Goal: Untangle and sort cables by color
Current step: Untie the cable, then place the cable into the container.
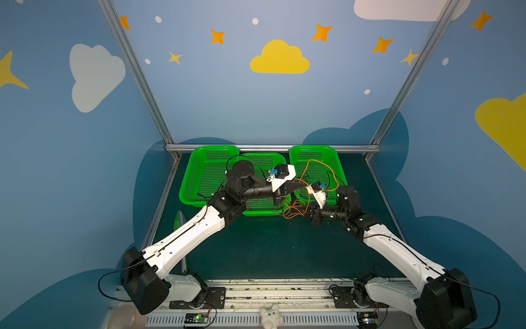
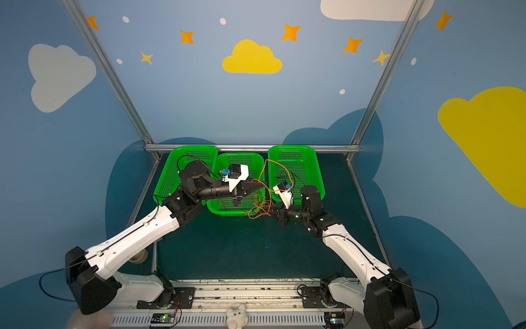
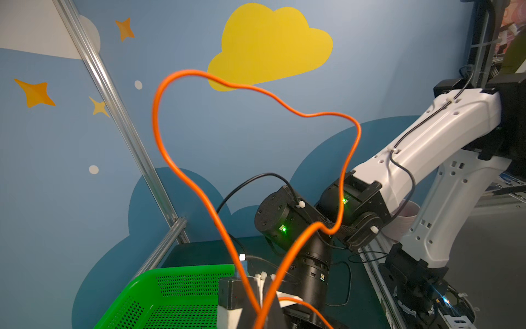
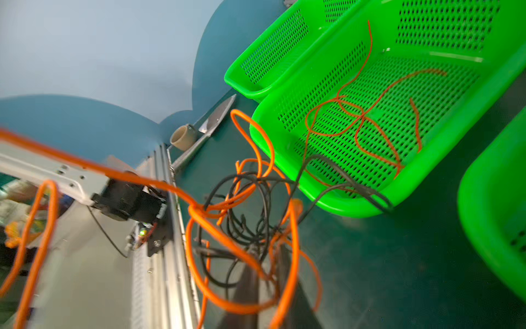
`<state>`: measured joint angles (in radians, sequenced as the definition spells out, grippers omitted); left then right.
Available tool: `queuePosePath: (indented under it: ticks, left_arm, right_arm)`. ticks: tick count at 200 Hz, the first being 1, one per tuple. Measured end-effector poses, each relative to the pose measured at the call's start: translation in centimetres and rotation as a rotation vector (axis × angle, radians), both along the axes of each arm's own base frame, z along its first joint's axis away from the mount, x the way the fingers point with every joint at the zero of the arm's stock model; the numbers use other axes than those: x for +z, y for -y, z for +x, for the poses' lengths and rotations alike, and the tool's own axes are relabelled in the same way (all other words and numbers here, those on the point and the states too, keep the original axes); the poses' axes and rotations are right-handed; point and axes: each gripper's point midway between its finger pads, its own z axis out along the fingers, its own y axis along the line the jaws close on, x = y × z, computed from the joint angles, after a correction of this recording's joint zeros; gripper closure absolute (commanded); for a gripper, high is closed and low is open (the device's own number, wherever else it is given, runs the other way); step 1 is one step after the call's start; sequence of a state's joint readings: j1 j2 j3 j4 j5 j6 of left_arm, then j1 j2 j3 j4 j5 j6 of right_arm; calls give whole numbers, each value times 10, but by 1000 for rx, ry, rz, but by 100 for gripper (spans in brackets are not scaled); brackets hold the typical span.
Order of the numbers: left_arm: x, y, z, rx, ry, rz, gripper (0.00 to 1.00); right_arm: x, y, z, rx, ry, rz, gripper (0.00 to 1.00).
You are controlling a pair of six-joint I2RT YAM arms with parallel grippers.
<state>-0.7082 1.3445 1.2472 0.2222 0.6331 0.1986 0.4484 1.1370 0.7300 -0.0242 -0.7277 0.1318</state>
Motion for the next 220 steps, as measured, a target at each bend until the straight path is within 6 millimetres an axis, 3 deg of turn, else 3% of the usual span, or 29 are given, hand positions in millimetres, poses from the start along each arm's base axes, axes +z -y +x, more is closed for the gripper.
queuePosePath:
  ticks: [45, 88, 107, 158, 191, 220]
  left_arm:
    - [16, -2, 3, 26, 41, -18, 97]
    - [54, -9, 7, 81, 133, -63, 97]
    - [70, -15, 12, 116, 172, -83, 97]
    - [100, -39, 31, 228, 247, -95, 97]
    - [92, -71, 68, 361, 228, -53, 97]
    - [70, -126, 112, 542, 160, -12, 97]
  right_arm:
    - [-16, 2, -1, -20, -52, -10, 100]
    - [-86, 11, -3, -104, -269, -112, 100]
    - [-108, 14, -3, -135, -345, -156, 100]
    - [-126, 19, -2, -188, -396, -206, 100]
    - [-130, 24, -4, -208, -407, -239, 100]
    - [-128, 28, -6, -220, -402, -257, 100]
